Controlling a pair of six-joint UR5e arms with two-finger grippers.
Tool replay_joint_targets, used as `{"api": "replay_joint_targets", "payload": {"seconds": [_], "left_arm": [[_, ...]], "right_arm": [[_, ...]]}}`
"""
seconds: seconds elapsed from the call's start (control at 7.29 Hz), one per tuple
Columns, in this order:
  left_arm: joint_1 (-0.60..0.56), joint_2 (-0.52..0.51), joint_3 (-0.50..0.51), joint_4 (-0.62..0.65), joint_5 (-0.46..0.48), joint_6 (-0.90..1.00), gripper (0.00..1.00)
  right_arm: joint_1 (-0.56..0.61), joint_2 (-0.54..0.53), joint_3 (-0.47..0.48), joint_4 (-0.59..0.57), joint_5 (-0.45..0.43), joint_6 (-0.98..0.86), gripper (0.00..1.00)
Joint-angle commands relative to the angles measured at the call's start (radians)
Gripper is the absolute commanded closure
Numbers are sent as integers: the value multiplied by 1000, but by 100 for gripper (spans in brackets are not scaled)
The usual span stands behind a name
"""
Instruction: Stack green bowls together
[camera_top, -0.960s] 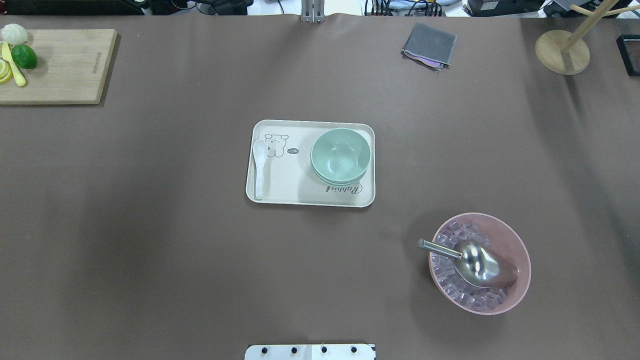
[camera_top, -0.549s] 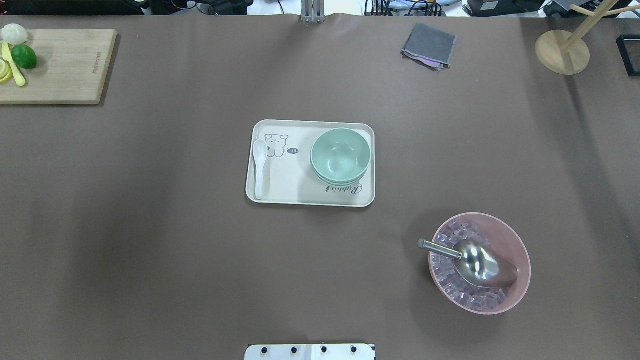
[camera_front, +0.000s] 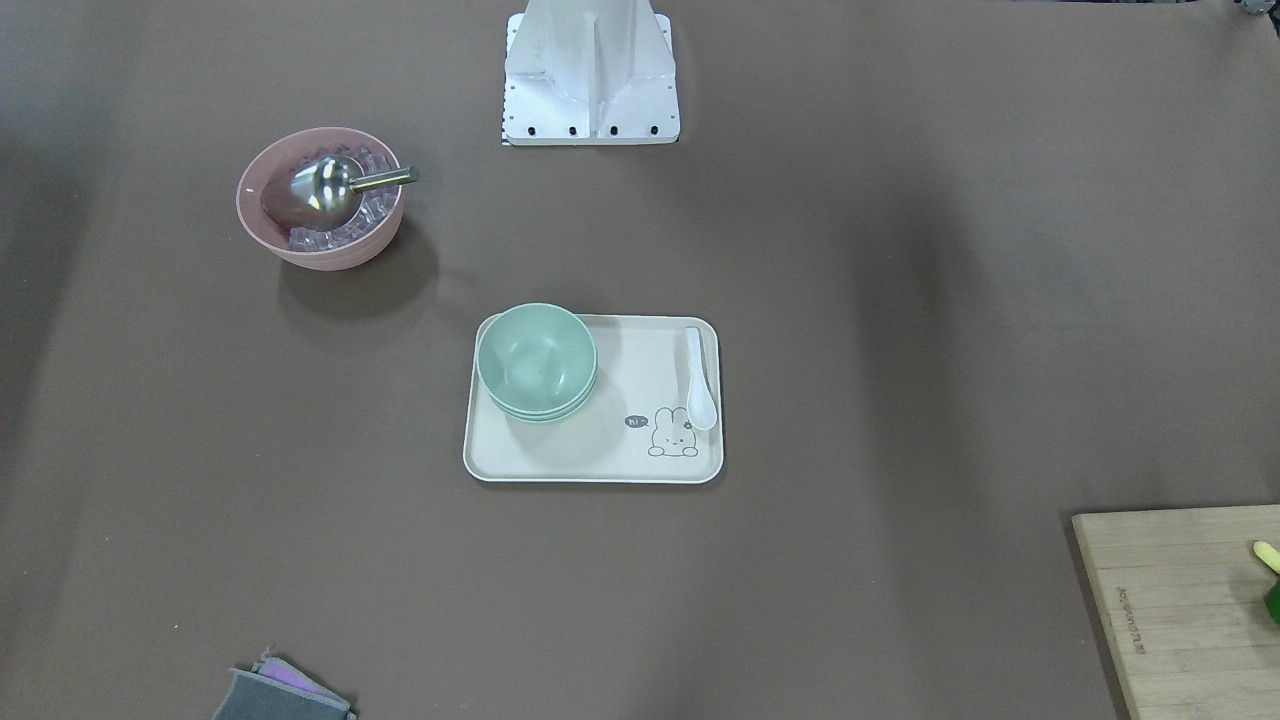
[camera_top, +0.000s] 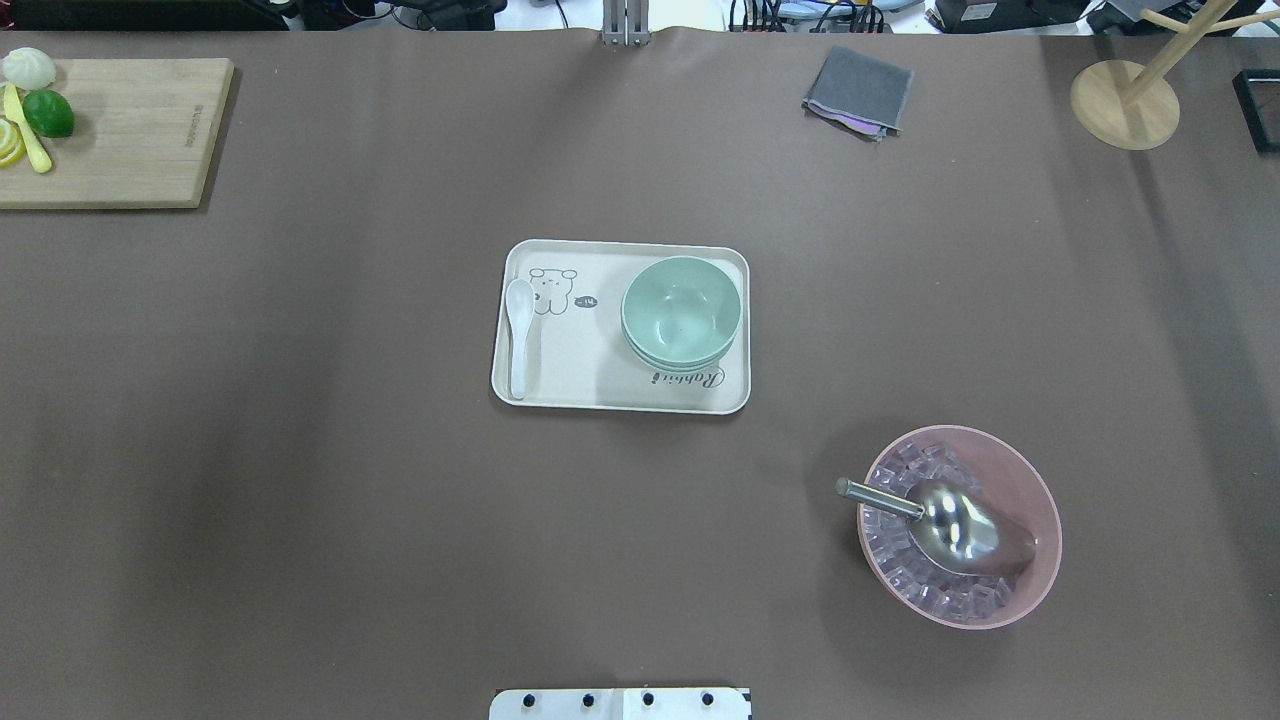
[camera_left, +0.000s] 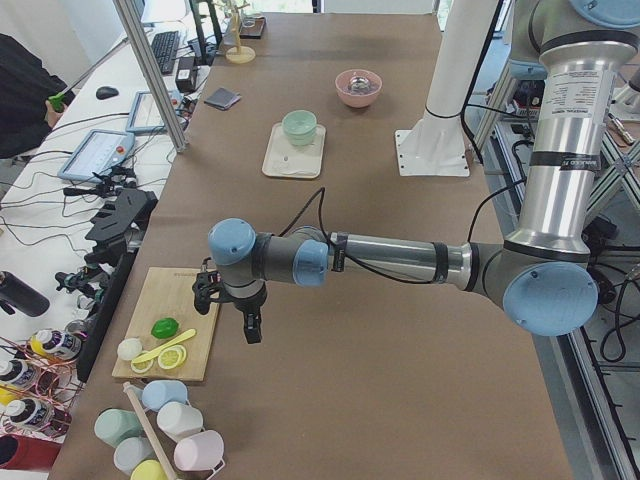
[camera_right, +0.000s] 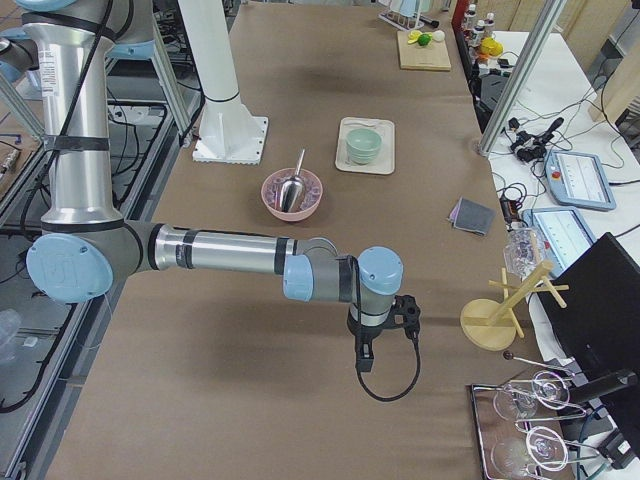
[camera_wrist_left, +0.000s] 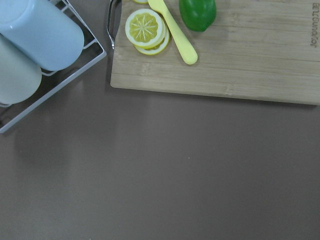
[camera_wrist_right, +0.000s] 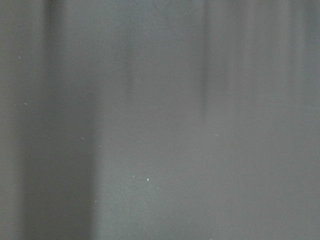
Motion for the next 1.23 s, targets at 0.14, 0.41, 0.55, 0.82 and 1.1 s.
{"api": "replay_joint_targets", "payload": {"seconds": [0.14,0.41,0.55,0.82,1.1], "left_arm": [[0,2,3,3,0,-2,2],[1,3,14,1,0,-1,2],[1,2,14,1,0,-2,2],[1,0,14,1,0,-2,2],[1,-1,14,0,0,-1,2]], "right_arm": [[0,46,10,3,149,204,0],[0,38,13,4,143,200,0],[0,38,14,6,101,198,0],[0,44,14,6,101,200,0],[0,43,14,6,101,200,0]]}}
